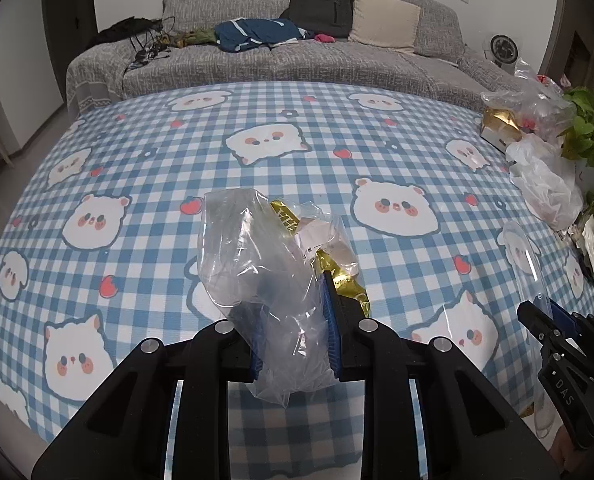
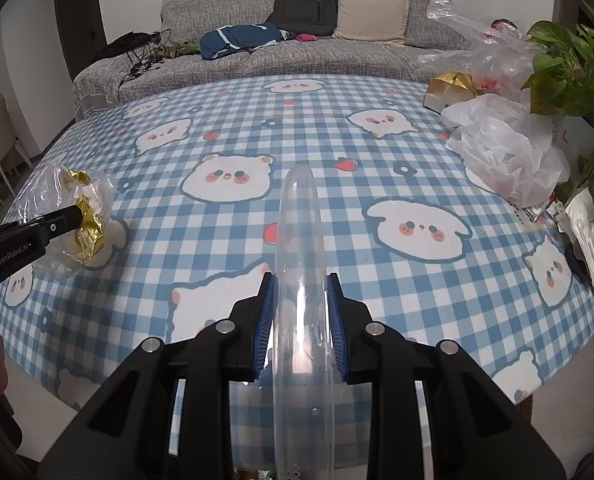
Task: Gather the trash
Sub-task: 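Lift the clear plastic bag and plastic tube off the table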
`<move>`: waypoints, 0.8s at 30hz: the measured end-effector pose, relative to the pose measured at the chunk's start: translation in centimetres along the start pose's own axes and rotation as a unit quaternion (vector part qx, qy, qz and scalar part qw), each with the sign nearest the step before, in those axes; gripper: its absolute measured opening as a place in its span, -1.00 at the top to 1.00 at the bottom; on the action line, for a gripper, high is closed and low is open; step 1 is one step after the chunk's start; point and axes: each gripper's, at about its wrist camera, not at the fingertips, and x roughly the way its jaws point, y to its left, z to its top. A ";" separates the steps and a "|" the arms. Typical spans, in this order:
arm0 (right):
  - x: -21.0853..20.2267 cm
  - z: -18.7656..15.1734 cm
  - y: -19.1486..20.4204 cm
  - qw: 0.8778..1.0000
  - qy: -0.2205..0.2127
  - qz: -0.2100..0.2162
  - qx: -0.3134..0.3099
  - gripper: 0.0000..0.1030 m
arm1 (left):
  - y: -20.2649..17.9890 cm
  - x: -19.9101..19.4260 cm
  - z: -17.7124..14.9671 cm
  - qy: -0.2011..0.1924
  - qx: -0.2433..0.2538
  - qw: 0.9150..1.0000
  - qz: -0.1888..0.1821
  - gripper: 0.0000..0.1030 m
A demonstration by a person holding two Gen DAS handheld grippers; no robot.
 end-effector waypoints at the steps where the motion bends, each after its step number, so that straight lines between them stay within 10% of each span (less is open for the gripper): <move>1: -0.3 -0.2 0.2 1.000 -0.001 0.000 -0.002 0.52 | 0.1 -0.3 -0.2 -0.002 0.000 1.000 -0.002 0.55; 24: -5.4 -6.0 3.2 0.999 -0.016 0.020 -0.019 0.52 | 2.3 -7.4 -8.0 -0.018 -0.007 1.000 -0.004 0.55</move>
